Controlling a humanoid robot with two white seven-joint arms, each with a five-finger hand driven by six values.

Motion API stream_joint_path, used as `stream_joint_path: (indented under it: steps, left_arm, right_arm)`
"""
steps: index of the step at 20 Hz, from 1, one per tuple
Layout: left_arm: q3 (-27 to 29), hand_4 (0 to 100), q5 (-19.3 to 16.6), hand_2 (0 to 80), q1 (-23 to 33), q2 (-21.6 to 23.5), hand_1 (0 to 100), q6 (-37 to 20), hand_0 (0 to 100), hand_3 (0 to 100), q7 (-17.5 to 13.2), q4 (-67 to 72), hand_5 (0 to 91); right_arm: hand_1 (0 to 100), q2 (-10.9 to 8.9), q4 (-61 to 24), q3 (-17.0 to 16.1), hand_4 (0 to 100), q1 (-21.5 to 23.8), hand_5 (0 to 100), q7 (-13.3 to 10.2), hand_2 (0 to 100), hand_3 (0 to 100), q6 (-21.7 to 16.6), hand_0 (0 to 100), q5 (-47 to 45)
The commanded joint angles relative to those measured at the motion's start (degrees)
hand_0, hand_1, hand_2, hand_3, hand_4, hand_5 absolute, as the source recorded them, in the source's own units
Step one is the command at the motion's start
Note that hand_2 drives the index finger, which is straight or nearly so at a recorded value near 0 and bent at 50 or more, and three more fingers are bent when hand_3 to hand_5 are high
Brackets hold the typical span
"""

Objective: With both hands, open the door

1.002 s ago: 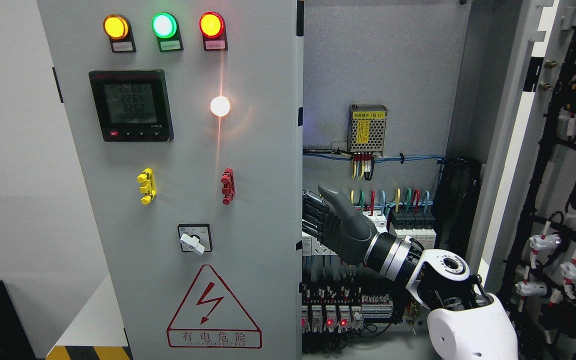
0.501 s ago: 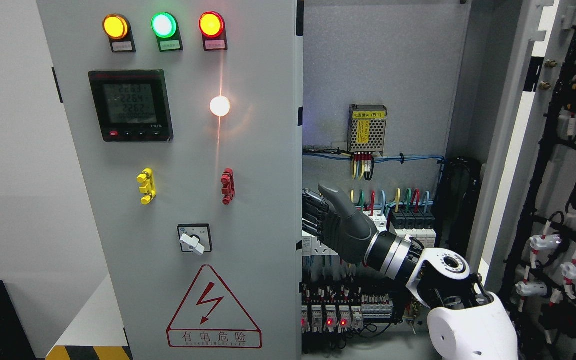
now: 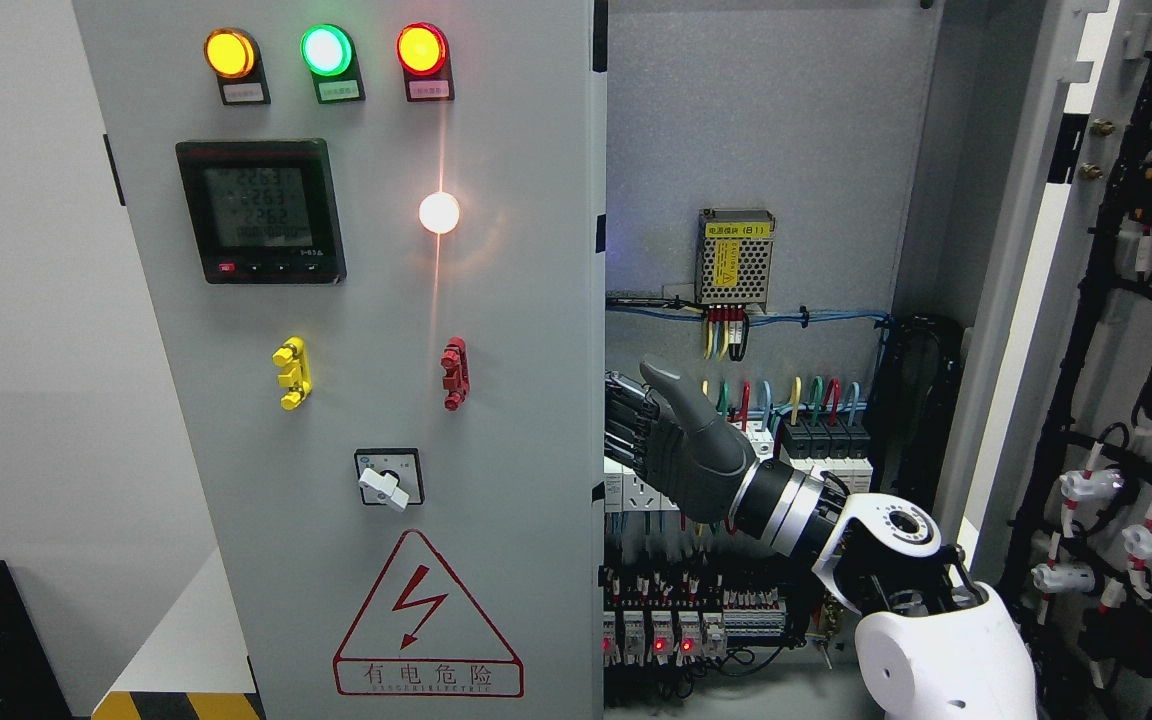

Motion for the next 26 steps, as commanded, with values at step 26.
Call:
stream_joint_path:
  steps: [26]
  left_arm:
    - [0.00,0,-0.79,0.0,0.00,0.07,0,0.00,0,0,-0.03,0.00,0.0]
  right_arm:
    - [0,-2.32,-9.07,4.54,0,5.06,0,1.30,0,0,-0.50,19,-0.64]
